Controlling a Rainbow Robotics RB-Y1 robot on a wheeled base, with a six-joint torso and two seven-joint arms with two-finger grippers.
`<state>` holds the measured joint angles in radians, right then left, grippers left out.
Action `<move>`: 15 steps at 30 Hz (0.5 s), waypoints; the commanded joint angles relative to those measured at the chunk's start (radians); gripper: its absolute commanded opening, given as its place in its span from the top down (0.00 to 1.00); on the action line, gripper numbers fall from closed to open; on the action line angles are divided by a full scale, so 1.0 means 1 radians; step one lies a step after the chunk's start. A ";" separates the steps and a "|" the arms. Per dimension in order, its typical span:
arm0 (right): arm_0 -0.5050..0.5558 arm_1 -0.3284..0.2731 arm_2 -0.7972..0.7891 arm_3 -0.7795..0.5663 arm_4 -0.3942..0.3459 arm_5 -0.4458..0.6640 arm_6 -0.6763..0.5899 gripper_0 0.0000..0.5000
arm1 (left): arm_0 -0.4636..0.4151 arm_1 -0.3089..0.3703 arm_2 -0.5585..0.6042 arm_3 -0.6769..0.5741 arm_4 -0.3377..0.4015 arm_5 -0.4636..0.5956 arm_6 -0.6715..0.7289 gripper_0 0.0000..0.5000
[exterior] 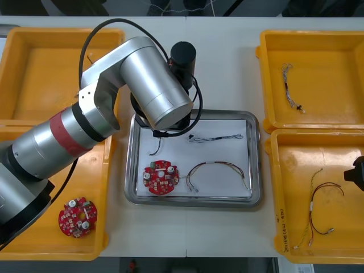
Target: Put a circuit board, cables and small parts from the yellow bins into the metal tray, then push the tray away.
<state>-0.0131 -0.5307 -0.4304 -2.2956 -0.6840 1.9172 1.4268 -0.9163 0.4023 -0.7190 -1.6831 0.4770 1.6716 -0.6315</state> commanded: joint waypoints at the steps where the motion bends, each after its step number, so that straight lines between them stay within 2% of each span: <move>1: 0.019 -0.018 -0.024 -0.033 -0.012 0.003 -0.017 0.00 | 0.034 -0.026 -0.039 0.005 -0.028 -0.061 0.013 1.00; 7: 0.016 -0.026 -0.024 -0.033 -0.019 0.003 -0.017 0.00 | 0.066 -0.023 -0.071 0.005 -0.055 -0.113 0.029 1.00; 15: 0.016 -0.043 -0.024 -0.033 -0.028 0.003 -0.017 0.00 | 0.068 -0.022 -0.083 0.005 -0.054 -0.115 0.046 1.00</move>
<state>-0.0129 -0.5339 -0.4304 -2.2972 -0.6998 1.9172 1.4268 -0.8559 0.4016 -0.7882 -1.6669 0.4330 1.5691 -0.6309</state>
